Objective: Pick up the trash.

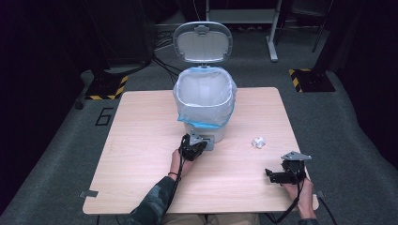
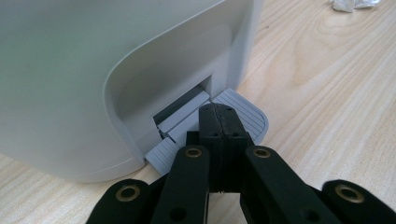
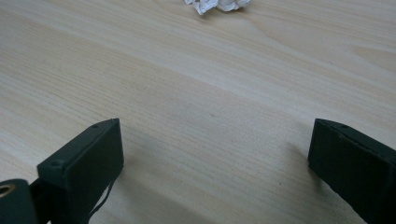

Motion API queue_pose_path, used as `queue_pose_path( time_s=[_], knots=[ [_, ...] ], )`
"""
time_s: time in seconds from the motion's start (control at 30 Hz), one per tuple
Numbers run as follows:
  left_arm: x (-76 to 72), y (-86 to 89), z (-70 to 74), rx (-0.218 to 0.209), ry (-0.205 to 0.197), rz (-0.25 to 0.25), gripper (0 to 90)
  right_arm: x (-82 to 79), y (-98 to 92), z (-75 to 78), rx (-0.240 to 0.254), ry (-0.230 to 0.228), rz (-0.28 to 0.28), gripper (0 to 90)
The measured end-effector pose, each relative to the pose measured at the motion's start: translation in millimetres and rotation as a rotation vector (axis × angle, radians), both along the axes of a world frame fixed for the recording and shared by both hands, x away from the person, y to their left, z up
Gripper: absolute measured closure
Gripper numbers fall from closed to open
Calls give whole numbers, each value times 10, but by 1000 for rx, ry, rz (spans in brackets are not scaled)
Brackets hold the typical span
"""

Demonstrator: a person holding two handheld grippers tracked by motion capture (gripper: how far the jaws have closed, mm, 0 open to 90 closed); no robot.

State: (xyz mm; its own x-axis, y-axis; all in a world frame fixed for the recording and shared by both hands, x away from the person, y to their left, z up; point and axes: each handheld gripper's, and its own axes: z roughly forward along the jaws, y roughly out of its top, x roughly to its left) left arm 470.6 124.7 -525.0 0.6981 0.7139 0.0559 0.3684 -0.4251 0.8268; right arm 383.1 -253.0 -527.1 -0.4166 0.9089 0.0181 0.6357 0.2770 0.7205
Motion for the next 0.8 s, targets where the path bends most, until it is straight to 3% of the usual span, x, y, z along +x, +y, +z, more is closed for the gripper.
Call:
queue_pose_path(
  time_s=[0.27, 0.8],
  knots=[
    [5, 10, 3, -4, 8, -2, 900, 61, 34, 89, 18, -11, 9, 32],
    [8, 16, 5, -6, 15, -1, 900, 392, 171, 255, 58, -4, 25, 44]
  ],
)
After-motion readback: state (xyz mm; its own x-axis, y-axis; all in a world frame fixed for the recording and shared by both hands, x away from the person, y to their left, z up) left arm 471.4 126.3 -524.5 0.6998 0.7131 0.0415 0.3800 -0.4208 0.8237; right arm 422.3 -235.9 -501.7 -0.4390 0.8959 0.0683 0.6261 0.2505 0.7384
